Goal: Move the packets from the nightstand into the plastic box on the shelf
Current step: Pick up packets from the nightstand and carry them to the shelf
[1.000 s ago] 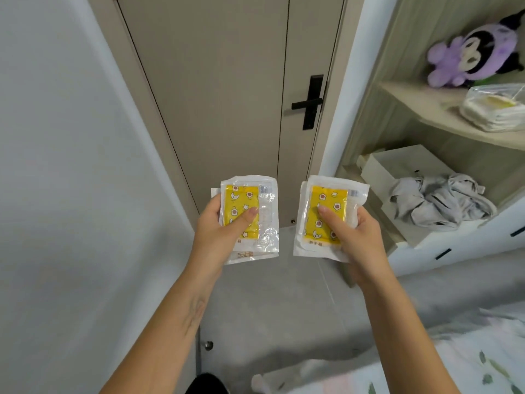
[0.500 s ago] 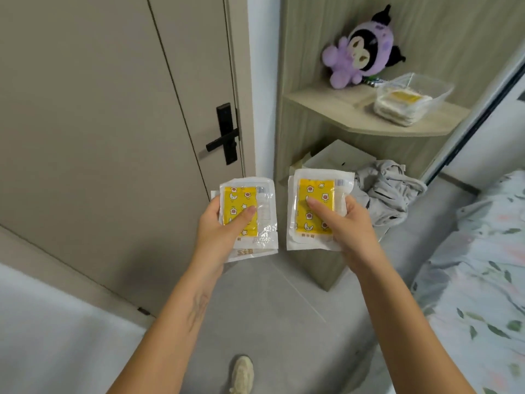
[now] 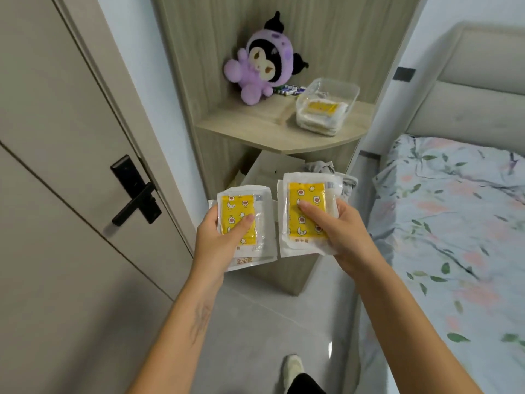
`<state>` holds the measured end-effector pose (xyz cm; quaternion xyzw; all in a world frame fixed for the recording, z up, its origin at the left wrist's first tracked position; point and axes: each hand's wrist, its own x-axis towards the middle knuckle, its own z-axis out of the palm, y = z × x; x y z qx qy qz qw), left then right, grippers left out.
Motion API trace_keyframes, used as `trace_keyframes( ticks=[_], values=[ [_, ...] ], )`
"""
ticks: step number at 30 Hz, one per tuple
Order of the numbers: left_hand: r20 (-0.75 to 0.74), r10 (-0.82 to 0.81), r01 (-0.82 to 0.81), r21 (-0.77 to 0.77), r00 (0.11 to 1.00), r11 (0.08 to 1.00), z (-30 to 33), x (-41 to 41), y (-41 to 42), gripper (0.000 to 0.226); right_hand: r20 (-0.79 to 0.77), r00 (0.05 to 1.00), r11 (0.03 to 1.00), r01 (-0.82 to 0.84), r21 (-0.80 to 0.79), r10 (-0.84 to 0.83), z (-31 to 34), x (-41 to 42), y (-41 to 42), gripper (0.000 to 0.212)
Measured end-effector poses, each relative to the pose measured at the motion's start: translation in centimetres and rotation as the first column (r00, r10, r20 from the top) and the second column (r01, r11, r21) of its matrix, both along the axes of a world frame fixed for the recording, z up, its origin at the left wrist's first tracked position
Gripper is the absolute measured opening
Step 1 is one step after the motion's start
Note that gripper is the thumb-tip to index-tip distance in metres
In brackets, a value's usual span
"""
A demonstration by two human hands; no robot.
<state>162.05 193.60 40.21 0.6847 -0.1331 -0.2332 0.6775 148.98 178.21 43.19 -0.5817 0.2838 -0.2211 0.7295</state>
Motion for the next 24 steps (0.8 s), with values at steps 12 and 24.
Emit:
trace_keyframes(
  ticks=[12,24],
  values=[
    [-0.021,-0.117,0.115,-0.086,0.993,0.990,0.8,6.2,-20.4,0.047,-0.039,0.991,0.992,0.126,0.028,-0.125,0.3,4.5,-17.9,0.026],
    [-0.220,-0.192,0.133,-0.255,0.956,0.958,4.8,5.1,-37.5,0.059,0.148,0.987,0.989,0.043,0.140,-0.064,2.9,8.3,-29.8,0.031]
  ],
)
